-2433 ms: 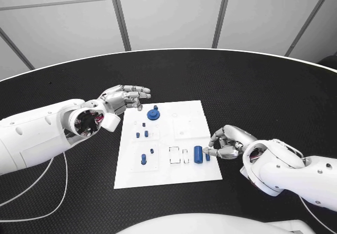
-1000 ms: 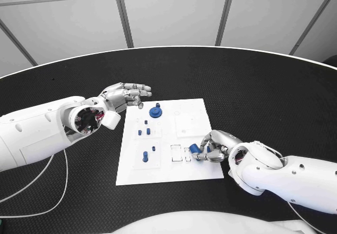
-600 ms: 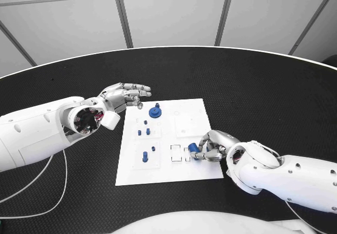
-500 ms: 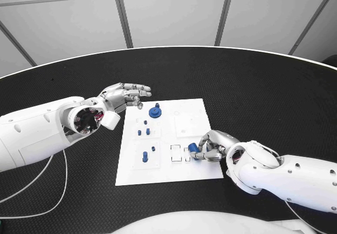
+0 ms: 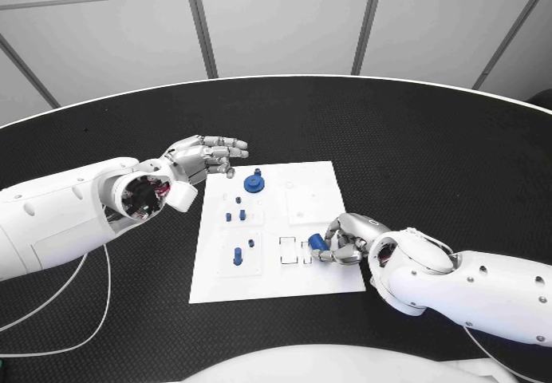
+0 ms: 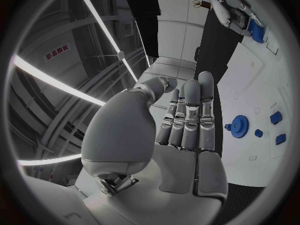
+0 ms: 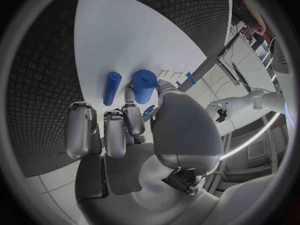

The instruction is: Assemble the parts on the task board

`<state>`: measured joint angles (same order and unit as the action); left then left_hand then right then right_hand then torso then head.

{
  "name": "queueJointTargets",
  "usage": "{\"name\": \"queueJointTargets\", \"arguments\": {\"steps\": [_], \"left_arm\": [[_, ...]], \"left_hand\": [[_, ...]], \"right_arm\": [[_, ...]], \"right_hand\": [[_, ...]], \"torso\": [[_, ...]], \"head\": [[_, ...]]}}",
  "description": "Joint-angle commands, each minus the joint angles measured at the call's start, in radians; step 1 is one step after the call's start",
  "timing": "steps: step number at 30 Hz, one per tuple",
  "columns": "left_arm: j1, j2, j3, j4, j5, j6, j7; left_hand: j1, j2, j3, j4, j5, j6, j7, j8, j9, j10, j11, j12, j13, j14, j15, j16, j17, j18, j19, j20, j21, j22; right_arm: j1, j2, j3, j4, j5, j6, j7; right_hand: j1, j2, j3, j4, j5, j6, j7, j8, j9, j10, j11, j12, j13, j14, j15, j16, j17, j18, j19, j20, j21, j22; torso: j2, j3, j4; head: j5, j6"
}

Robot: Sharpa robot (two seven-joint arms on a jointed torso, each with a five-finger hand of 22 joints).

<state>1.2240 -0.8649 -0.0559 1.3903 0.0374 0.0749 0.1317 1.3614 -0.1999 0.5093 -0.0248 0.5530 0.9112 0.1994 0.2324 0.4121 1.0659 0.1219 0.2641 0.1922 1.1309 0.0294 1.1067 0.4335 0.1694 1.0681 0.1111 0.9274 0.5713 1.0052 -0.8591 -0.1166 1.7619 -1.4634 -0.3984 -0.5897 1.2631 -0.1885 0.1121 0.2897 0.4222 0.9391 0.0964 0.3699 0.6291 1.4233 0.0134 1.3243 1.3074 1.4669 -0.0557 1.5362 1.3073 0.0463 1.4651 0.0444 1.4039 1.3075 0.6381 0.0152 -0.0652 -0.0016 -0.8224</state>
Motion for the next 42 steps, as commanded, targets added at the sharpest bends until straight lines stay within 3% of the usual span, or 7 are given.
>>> {"name": "queueJointTargets", "arguments": {"steps": [1, 16, 22, 24, 30, 34, 42], "left_arm": [[0.000, 0.000, 0.000, 0.001, 0.000, 0.000, 0.000], [0.000, -0.001, 0.000, -0.002, 0.000, -0.001, 0.001], [0.000, 0.002, 0.000, -0.006, 0.000, 0.001, 0.002], [0.000, 0.003, 0.000, -0.007, 0.000, 0.002, 0.002], [0.000, 0.007, 0.000, -0.009, 0.000, 0.004, 0.002], [0.000, 0.009, 0.000, -0.009, 0.000, 0.004, 0.002], [0.000, 0.010, 0.000, -0.009, 0.000, 0.002, 0.002]], "left_hand": [[0.000, 0.007, -0.007, 0.001, 0.003, -0.005, -0.001, 0.006, -0.001, -0.006, 0.000, 0.005, 0.001, -0.007, 0.003, 0.004, -0.001, 0.016, -0.007, 0.003, 0.004, 0.002], [-0.003, 0.010, -0.008, 0.004, 0.003, -0.006, 0.000, 0.006, -0.002, -0.007, 0.001, 0.006, 0.001, -0.007, 0.004, 0.005, -0.002, 0.015, -0.009, 0.003, 0.004, 0.002], [-0.002, 0.010, -0.008, 0.004, 0.004, -0.006, 0.000, 0.006, -0.002, -0.007, 0.000, 0.006, 0.001, -0.007, 0.004, 0.005, -0.002, 0.016, -0.009, 0.003, 0.004, 0.002], [-0.002, 0.010, -0.008, 0.004, 0.004, -0.006, 0.000, 0.006, -0.002, -0.007, 0.000, 0.006, 0.001, -0.007, 0.004, 0.005, -0.002, 0.016, -0.009, 0.003, 0.004, 0.002], [0.000, 0.010, -0.008, 0.003, 0.004, -0.006, -0.001, 0.006, -0.002, -0.008, 0.000, 0.007, 0.001, -0.008, 0.004, 0.005, -0.002, 0.016, -0.009, 0.003, 0.005, 0.003], [0.000, 0.010, -0.008, 0.003, 0.004, -0.006, -0.001, 0.006, -0.002, -0.008, 0.000, 0.007, 0.001, -0.008, 0.004, 0.005, -0.002, 0.016, -0.009, 0.003, 0.005, 0.003], [0.000, 0.010, -0.008, 0.003, 0.004, -0.006, -0.001, 0.006, -0.002, -0.008, 0.000, 0.007, 0.001, -0.008, 0.004, 0.005, -0.002, 0.016, -0.009, 0.003, 0.005, 0.003]], "right_arm": [[0.000, 0.001, 0.000, 0.002, -0.002, -0.006, 0.000], [0.000, -0.048, 0.001, 0.076, -0.003, -0.114, 0.020], [0.000, -0.056, 0.002, 0.104, 0.013, -0.148, 0.034], [0.000, -0.054, 0.002, 0.110, 0.017, -0.152, 0.037], [0.000, -0.020, 0.002, 0.098, 0.039, -0.136, 0.043], [0.000, 0.005, 0.003, 0.084, 0.054, -0.126, 0.049], [0.000, 0.045, 0.003, 0.053, 0.080, -0.105, 0.063]], "right_hand": [[0.016, 0.004, 0.008, -0.004, 0.005, -0.004, -0.002, -0.007, -0.006, -0.004, 0.001, -0.004, 0.059, 0.090, 0.000, 0.002, 0.194, -0.011, 0.067, 0.000, 0.006, 0.181], [0.057, 0.026, 0.082, -0.002, 0.038, 0.037, -0.022, 0.006, 0.004, 0.025, -0.016, 0.033, 0.093, 0.094, -0.014, 0.012, 0.215, -0.017, 0.074, -0.010, 0.036, 0.198], [0.058, 0.013, 0.138, -0.002, 0.113, 0.052, -0.029, 0.008, 0.008, 0.035, -0.024, 0.038, 0.100, 0.096, -0.021, 0.016, 0.223, -0.019, 0.077, -0.017, 0.045, 0.204], [0.056, 0.013, 0.142, -0.002, 0.116, 0.053, -0.030, 0.008, 0.009, 0.035, -0.024, 0.039, 0.101, 0.096, -0.021, 0.016, 0.224, -0.019, 0.077, -0.017, 0.045, 0.204], [0.048, 0.009, 0.146, 0.000, 0.116, 0.055, -0.030, 0.009, 0.010, 0.036, -0.024, 0.039, 0.101, 0.096, -0.021, 0.017, 0.226, -0.020, 0.078, -0.018, 0.048, 0.206], [0.015, 0.005, 0.158, 0.000, 0.089, 0.062, -0.032, 0.011, 0.014, 0.039, -0.025, 0.038, 0.102, 0.096, -0.022, 0.017, 0.226, -0.020, 0.077, -0.019, 0.047, 0.206], [-0.038, 0.003, 0.171, 0.000, 0.057, 0.080, -0.039, 0.022, 0.024, 0.051, -0.031, 0.052, 0.115, 0.098, -0.026, 0.020, 0.232, -0.022, 0.081, -0.022, 0.060, 0.213]], "torso": [[0.000, -0.0005, -0.0006], [-0.001, 0.0011, -0.0030], [0.000, 0.0013, -0.0013], [0.000, 0.0016, -0.0019], [0.001, 0.0004, 0.0006], [0.002, -0.0005, 0.0053], [0.002, -0.0018, 0.0059]], "head": [[0.001, 0.000], [0.003, 0.006], [0.001, 0.010], [0.001, 0.011], [0.000, 0.013], [-0.001, 0.012], [0.004, 0.011]]}}
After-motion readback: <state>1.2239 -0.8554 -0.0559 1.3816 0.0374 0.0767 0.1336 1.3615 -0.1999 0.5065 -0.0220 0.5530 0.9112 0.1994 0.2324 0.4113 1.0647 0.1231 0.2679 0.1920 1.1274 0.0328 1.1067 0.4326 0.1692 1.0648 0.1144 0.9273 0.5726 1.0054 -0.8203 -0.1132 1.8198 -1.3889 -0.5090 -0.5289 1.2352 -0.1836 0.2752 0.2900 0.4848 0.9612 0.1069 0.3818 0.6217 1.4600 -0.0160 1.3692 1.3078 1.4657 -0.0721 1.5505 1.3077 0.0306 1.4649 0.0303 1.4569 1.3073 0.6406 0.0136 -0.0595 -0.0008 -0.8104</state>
